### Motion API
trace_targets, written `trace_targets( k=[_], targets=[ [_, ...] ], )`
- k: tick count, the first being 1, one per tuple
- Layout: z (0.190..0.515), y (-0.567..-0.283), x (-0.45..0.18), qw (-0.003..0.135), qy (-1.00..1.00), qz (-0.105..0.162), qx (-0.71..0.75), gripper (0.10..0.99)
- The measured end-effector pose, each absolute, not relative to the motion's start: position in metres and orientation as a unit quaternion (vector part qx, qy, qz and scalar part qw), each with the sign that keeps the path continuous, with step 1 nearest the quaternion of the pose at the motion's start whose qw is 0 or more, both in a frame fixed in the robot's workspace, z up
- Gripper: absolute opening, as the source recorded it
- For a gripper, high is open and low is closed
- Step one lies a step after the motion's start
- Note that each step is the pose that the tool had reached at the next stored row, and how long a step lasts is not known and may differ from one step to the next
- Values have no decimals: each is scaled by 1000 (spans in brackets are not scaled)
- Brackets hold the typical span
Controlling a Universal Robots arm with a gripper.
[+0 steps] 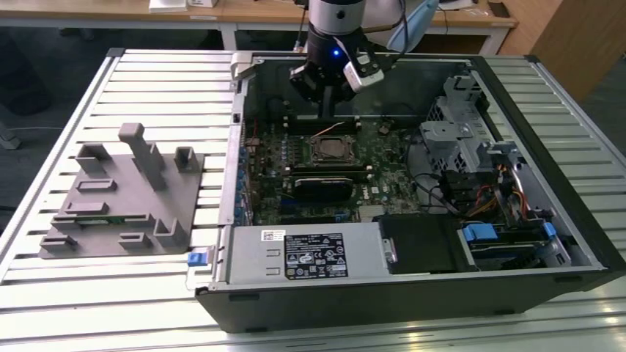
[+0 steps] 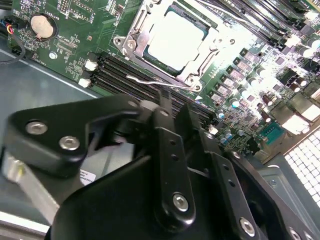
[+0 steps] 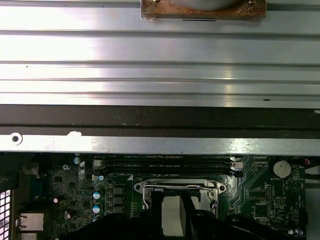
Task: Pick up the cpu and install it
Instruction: 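Install the first cpu locking lever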
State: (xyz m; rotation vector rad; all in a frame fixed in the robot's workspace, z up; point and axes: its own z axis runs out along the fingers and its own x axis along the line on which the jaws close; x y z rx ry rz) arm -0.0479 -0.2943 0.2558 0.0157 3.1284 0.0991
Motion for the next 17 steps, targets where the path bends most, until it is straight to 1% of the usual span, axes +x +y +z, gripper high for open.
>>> trace_targets(
  k=[1, 2, 4, 5, 6, 17],
  targets=[
    [256, -294, -48, 6, 999, 32, 5, 278],
    [256, -294, -48, 6, 999, 32, 5, 278],
    [256, -294, -48, 6, 999, 32, 5, 161],
    [256, -294, -48, 6, 999, 32, 5, 161],
    [256, -294, -48, 6, 999, 32, 5, 106],
    [256, -294, -48, 6, 999, 32, 5, 106]
  ],
)
